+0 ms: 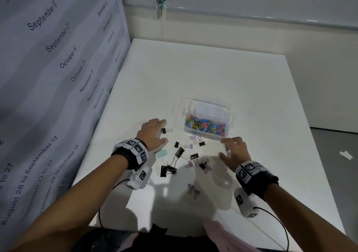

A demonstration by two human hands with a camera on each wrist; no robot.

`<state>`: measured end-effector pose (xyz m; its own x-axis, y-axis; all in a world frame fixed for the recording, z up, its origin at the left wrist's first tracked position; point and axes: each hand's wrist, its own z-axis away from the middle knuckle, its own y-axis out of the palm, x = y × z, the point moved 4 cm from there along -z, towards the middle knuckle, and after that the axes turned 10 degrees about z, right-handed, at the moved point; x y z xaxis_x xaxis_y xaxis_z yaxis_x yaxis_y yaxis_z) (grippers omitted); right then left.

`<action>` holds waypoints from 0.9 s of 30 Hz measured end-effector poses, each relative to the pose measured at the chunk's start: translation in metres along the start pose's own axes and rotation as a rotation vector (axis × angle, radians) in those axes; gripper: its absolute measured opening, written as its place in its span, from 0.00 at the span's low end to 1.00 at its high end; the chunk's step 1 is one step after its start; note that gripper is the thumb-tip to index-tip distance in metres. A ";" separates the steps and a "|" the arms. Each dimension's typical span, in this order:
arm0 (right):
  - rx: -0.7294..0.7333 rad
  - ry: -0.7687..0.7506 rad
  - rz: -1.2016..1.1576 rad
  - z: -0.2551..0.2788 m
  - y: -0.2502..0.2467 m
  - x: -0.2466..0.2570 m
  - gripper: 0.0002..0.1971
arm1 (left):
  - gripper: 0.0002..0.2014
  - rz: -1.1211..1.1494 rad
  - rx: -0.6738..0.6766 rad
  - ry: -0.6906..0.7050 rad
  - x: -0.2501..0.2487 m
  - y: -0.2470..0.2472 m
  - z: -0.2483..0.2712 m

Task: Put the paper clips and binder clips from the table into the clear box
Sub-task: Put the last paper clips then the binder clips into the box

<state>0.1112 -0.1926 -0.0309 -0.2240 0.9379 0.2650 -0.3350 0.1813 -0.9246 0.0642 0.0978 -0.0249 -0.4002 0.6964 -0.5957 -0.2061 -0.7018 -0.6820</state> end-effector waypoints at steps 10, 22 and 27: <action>0.101 -0.200 -0.157 -0.006 0.029 0.053 0.44 | 0.51 -0.133 0.235 0.212 -0.017 0.055 0.034; 0.258 -0.280 -0.074 0.016 0.018 0.045 0.36 | 0.56 -0.264 0.248 0.088 0.007 0.044 0.056; 0.353 -0.244 0.001 0.033 0.023 0.039 0.56 | 0.49 -0.142 0.237 0.072 -0.006 0.057 0.057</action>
<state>0.0645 -0.1612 -0.0325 -0.4202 0.8326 0.3609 -0.6179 0.0287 -0.7857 0.0045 0.0450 -0.0361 -0.2894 0.7933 -0.5357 -0.4617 -0.6059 -0.6478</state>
